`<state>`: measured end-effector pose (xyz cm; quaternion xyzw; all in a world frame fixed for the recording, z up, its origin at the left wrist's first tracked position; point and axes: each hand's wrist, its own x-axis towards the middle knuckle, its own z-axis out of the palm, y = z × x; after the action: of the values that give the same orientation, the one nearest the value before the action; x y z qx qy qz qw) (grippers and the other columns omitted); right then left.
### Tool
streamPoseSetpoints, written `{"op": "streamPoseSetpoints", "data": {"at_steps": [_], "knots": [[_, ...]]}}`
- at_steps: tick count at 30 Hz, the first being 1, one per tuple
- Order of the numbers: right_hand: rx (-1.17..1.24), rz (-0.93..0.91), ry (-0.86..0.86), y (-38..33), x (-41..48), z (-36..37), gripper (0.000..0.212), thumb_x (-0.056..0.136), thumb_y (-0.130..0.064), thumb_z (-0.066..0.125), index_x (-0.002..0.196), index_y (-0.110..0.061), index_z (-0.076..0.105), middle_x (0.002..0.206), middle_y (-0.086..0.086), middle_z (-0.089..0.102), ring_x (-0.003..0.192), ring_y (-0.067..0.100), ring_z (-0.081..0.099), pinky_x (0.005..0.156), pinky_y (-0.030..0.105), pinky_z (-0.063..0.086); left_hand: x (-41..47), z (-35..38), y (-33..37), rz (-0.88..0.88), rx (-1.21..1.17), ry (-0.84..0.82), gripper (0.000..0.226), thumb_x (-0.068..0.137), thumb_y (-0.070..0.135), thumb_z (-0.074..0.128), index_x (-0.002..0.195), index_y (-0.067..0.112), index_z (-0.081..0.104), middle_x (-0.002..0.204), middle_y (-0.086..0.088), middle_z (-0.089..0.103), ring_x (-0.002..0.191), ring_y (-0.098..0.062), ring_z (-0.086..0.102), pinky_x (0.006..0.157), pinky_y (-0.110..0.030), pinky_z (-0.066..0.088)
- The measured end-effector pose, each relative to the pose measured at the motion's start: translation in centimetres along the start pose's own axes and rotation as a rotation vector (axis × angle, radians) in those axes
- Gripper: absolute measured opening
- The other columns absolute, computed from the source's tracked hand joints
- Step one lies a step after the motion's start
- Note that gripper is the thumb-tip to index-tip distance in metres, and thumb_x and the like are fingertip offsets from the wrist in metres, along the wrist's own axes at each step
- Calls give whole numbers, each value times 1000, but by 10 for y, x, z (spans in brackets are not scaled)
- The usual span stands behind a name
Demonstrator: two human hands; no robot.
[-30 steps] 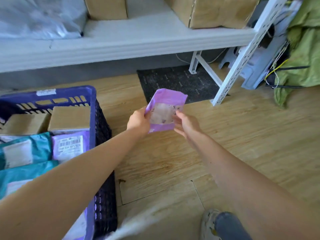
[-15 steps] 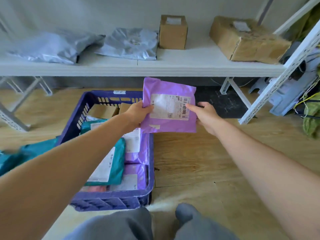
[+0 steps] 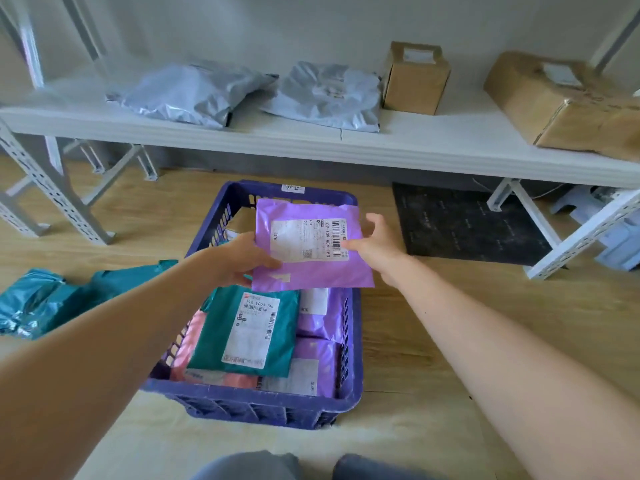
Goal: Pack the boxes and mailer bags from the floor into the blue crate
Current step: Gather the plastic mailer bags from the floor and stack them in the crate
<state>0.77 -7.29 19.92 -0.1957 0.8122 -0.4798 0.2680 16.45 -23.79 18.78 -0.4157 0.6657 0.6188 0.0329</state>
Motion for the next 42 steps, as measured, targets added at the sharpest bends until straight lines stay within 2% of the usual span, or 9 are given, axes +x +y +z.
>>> {"op": "streamPoseSetpoints", "data": {"at_steps": [3,5,10,13,20,23,28,33,42], "knots": [[-54,-66,-45,4,24,30,68,84,-2,67,140,-23,35,137,4,46,112,19,55,77,28,55,24,-9,-9,58,19,274,73,80,-1,69,142,19,36,128,-9,53,72,-21,62,57,-27,58],[-139,-94,-60,8,42,48,63,84,-1,67,138,-21,41,140,6,42,120,20,50,88,26,50,42,-12,-14,114,156,418,77,84,-3,64,147,22,27,134,-9,46,66,-13,51,37,-15,43],[-230,-104,-36,20,89,77,58,85,-3,66,138,-13,45,137,7,47,122,22,49,94,26,45,95,-29,-28,93,231,528,65,86,-3,52,141,25,33,117,-7,53,88,-29,63,59,-36,55],[-246,-114,-58,28,113,90,54,87,-2,62,137,-14,46,131,7,53,113,21,54,82,25,49,123,-35,-29,123,326,544,63,84,-4,47,137,27,33,116,-11,56,93,-37,63,73,-51,57],[-347,-268,-80,36,148,114,47,94,-18,56,140,-13,46,136,10,46,120,21,49,93,19,34,164,-38,-36,180,606,678,51,81,1,48,128,19,57,134,-9,49,117,-34,47,84,-43,48],[-435,-310,-166,40,152,117,49,98,-27,49,145,-18,39,152,5,28,138,18,32,104,21,26,168,-32,-39,265,761,599,41,99,26,39,139,25,45,156,-7,24,142,-29,22,111,-50,29],[-516,-335,-256,49,154,117,57,100,-35,43,151,-22,22,161,0,-2,148,15,2,117,30,12,182,-19,-51,289,831,357,52,98,53,18,148,42,9,160,0,3,148,-20,1,119,-48,4],[-498,-323,-290,57,158,118,61,99,-32,46,152,-22,19,161,0,-4,148,14,0,117,31,13,186,-13,-52,237,851,310,54,93,63,21,142,57,-1,160,3,-8,147,-20,-9,118,-49,-3],[-458,-89,-291,25,103,78,62,99,-28,47,152,-23,16,161,-4,-2,147,18,12,114,39,22,118,-8,-30,143,908,250,59,95,59,26,144,52,-5,157,0,-19,146,-23,-12,118,-51,1]]}}
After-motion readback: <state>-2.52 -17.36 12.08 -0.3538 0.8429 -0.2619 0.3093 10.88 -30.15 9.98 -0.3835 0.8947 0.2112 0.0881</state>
